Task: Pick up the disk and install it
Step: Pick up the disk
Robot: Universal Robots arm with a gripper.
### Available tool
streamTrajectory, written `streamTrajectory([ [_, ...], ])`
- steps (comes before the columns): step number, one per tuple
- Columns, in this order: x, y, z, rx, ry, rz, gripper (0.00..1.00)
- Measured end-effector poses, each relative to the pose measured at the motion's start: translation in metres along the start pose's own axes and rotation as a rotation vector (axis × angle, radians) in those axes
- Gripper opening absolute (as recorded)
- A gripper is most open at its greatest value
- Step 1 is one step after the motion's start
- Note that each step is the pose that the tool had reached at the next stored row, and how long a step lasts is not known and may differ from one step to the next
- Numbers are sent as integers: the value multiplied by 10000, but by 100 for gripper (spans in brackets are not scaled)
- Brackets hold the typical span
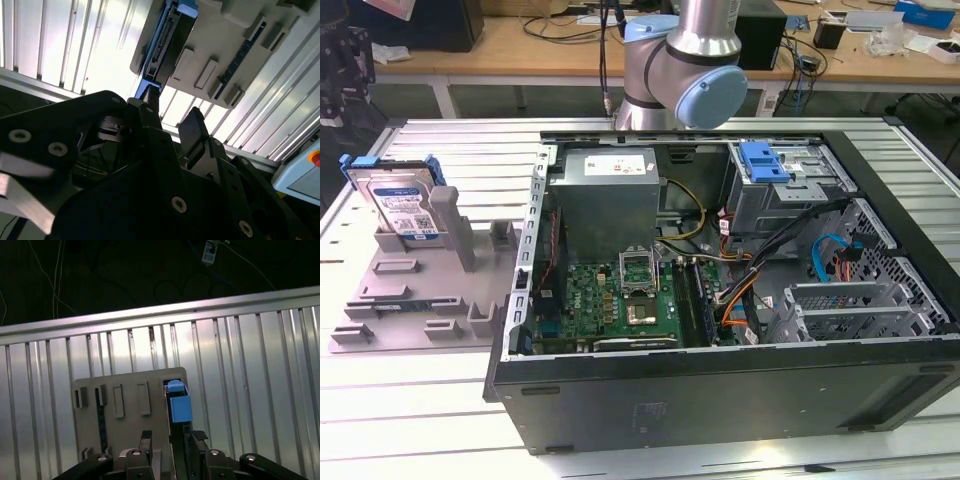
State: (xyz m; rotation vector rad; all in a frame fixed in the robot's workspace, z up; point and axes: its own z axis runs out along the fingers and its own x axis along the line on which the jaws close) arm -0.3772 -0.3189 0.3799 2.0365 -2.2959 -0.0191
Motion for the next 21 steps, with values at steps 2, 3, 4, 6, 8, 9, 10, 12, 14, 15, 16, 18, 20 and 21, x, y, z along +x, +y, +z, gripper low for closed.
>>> streamTrajectory([
  [2,0,0,0,-1,1,-2,44],
  [3,0,0,0,-1,0,-2,44],
  [4,0,2,6,25,-2,-4,44],
  [6,-2,1,16,137,-10,-95,44],
  [8,-6,0,25,195,-6,-290,44],
  [9,-8,1,27,200,-1,-397,44],
  [10,-12,2,27,206,6,-543,44],
  [12,-15,1,32,220,15,-798,44],
  [14,-17,1,39,232,9,-1201,44],
  [15,-19,2,43,236,-7,-1319,44],
  [16,-21,2,46,241,-31,-1449,44],
  [18,-22,3,52,248,-65,-1643,44],
  [20,-20,9,53,253,-60,-1732,44],
  [21,-20,9,52,253,-59,-1746,44],
])
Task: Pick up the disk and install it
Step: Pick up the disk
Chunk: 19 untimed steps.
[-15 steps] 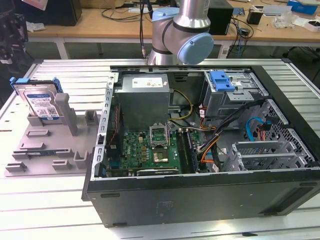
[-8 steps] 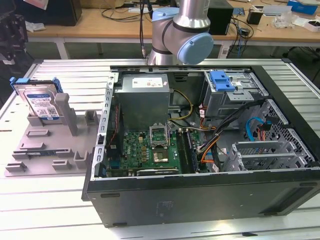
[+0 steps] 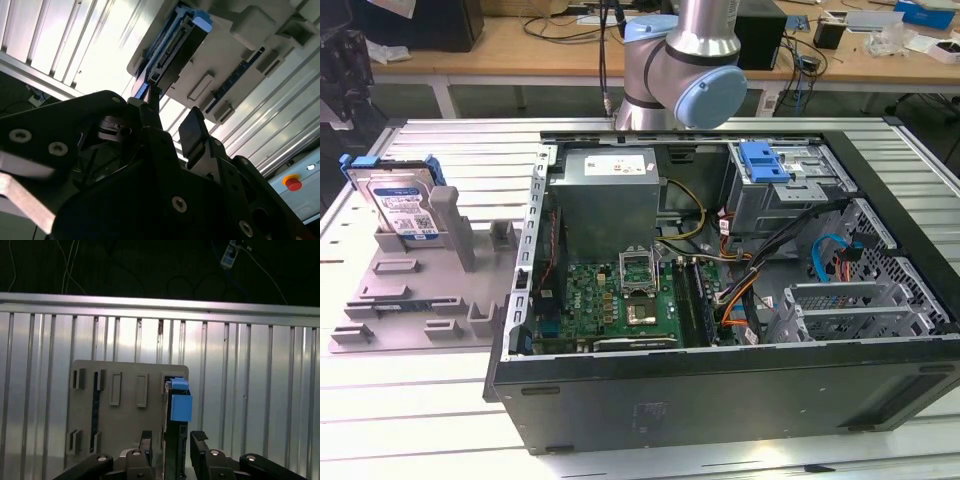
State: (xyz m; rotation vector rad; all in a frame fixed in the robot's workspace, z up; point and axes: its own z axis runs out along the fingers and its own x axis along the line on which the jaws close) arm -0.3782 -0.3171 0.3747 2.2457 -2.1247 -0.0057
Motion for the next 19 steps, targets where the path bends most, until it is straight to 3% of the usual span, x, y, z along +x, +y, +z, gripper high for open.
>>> streamTrajectory([
  [9,-13,4,4,-1,1,-11,44],
  [15,-57,100,14,-2,1,-12,44],
  [19,-61,101,38,0,1,-13,44],
])
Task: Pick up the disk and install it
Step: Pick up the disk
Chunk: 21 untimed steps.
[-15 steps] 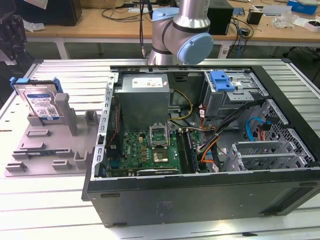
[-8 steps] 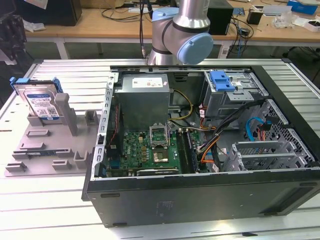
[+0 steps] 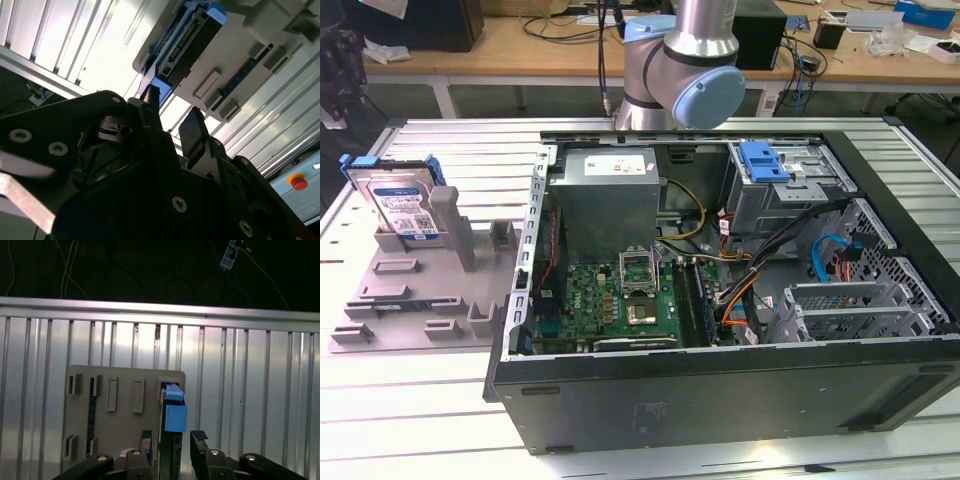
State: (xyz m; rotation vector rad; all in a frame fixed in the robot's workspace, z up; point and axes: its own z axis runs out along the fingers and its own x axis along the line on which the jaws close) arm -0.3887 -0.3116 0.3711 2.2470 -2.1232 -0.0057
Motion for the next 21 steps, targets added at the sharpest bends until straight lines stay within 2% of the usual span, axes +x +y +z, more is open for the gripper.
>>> streamTrajectory([
  [6,-25,5,56,-2,1,1,44],
  [10,-78,41,87,0,0,0,44],
  [21,-73,46,147,-14,12,0,44],
])
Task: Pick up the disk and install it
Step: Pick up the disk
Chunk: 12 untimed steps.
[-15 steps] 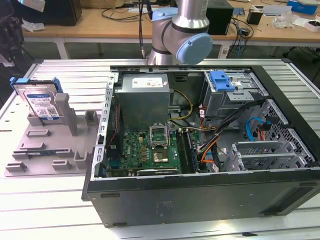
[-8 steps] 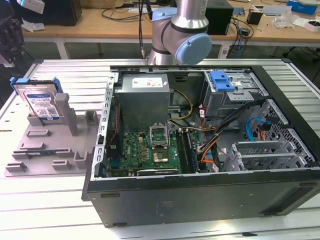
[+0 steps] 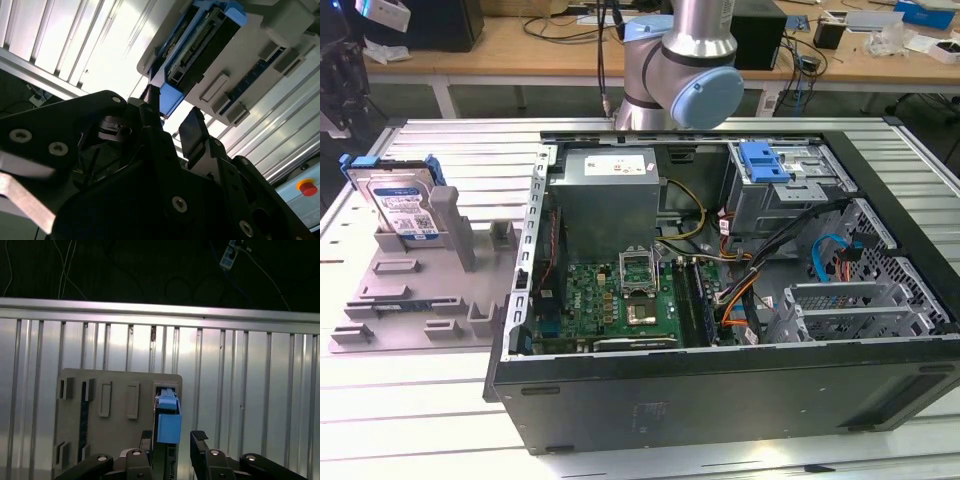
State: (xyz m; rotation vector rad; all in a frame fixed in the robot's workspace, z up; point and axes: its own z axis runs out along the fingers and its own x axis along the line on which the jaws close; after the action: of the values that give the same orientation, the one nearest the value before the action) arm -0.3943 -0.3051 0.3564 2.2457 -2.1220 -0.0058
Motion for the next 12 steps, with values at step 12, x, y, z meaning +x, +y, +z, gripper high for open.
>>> streamTrajectory([
  [12,50,-40,62,0,0,3,44],
])
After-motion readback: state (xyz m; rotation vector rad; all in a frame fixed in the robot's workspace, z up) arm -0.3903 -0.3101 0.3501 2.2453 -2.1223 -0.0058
